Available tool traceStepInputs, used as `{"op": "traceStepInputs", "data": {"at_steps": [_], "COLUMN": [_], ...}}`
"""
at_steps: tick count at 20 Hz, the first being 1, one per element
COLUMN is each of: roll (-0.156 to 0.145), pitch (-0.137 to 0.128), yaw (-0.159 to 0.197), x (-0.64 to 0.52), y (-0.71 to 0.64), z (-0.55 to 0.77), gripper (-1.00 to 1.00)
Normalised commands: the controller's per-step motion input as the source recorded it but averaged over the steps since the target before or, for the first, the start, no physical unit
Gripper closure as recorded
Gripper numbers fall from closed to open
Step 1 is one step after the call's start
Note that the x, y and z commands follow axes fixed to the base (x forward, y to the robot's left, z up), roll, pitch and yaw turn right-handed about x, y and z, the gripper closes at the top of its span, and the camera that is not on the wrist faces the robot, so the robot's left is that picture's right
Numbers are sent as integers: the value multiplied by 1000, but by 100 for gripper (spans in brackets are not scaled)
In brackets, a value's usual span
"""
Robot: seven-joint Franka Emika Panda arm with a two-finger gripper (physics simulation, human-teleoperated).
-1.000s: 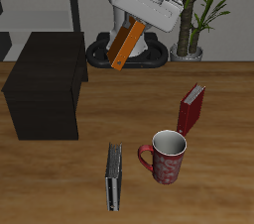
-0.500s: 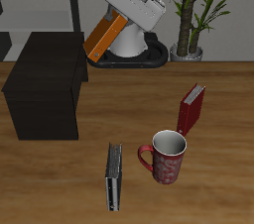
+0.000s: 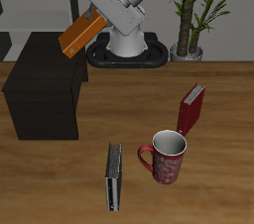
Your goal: Place the orange book flat on top of the shelf
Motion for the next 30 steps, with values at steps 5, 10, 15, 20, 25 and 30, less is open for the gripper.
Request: {"op": "traceStepInputs", "data": {"at_steps": [5, 10, 15, 20, 25, 30], "roll": [-68, -10, -26, -69, -42, -23], "pitch": [33, 72, 2, -1, 7, 18], "yaw": [-46, -30, -7, -11, -18, -21], "x": [27, 87, 78, 1, 35, -19], "y": [-293, -231, -124, -230, -198, -112], "z": [-36, -135, -7, -12, -3, -48], "gripper": [100, 100, 100, 100, 100, 100]}}
